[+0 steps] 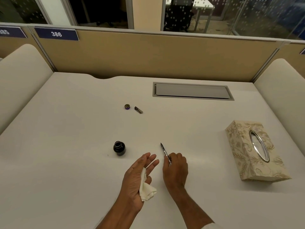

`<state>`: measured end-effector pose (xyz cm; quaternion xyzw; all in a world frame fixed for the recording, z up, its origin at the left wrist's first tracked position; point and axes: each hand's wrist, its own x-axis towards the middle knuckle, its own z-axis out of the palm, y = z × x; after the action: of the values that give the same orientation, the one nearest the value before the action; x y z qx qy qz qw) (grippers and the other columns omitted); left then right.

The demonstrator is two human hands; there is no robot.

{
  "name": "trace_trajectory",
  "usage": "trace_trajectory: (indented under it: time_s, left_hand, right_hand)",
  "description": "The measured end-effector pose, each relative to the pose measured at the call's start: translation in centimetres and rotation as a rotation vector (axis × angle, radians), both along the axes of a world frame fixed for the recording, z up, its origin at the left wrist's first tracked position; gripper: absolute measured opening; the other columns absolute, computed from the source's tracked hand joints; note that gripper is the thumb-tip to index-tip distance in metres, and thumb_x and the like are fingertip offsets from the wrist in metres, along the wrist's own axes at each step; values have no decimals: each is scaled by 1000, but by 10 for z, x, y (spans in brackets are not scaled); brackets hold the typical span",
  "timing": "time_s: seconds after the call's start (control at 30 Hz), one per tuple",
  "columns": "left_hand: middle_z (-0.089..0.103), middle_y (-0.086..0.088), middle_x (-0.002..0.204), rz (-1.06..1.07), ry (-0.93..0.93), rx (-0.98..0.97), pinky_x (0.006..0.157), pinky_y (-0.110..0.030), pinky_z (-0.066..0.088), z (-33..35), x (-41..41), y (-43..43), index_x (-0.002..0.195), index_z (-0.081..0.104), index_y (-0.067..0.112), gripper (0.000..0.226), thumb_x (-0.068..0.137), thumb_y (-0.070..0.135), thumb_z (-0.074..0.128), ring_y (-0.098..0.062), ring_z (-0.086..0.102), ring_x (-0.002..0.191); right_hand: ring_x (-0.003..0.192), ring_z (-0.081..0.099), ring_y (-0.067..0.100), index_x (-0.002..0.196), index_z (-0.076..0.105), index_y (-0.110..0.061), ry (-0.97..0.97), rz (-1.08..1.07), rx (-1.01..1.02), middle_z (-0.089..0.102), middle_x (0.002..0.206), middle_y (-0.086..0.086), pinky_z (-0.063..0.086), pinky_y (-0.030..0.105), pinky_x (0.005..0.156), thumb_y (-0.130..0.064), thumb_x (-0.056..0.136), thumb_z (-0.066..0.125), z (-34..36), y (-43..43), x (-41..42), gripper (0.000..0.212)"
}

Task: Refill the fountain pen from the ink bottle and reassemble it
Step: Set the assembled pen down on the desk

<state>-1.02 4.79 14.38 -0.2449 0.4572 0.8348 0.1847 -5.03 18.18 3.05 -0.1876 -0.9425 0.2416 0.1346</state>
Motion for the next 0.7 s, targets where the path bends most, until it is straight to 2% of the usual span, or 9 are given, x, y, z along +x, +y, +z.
trace_trajectory:
  time_s: [0.3,0.43,0.5,0.57,0.63,0.7]
  left_hand:
    - [77,5,123,-9,-51,46,110,-42,27,1,0,-1,129,66,21,36,104,37,47,-8,75,106]
    - [79,5,118,-2,-88,88,105,-40,31,4,-2,-4,127,68,23,36,103,42,48,-14,74,107]
    - [80,6,113,10,-121,103,97,-36,39,6,-3,-5,122,70,24,35,101,44,51,-16,68,107]
    - [81,6,109,28,-142,119,84,-29,44,8,-4,-7,118,72,25,33,100,46,54,-15,63,94]
    - [82,5,102,50,-149,152,73,-27,41,10,-4,-8,117,72,24,31,98,44,57,-13,57,77]
    - [81,4,98,56,-144,176,68,-26,39,12,-3,-11,118,72,22,32,98,44,58,-11,53,69]
  right_hand:
    - [67,53,23,74,60,-15,-22,4,-14,58,71,2,50,40,56,-20,85,72,-8,-2,-2,17]
    - [69,53,23,76,58,-15,-20,-10,-43,59,73,2,50,41,58,-20,86,70,-7,-4,-2,17]
    - [71,54,24,79,58,-15,-20,-10,-55,59,75,2,50,41,60,-22,86,71,-6,-5,-2,16]
    - [73,55,25,83,59,-14,-20,-1,-58,60,78,3,50,41,62,-23,85,72,-5,-4,-1,16]
    - [77,57,27,89,61,-14,-29,6,-55,62,83,4,52,41,65,-27,84,73,-4,-3,1,18]
    - [82,59,28,95,62,-13,-38,7,-64,63,88,5,53,42,69,-31,85,73,-3,-2,3,23]
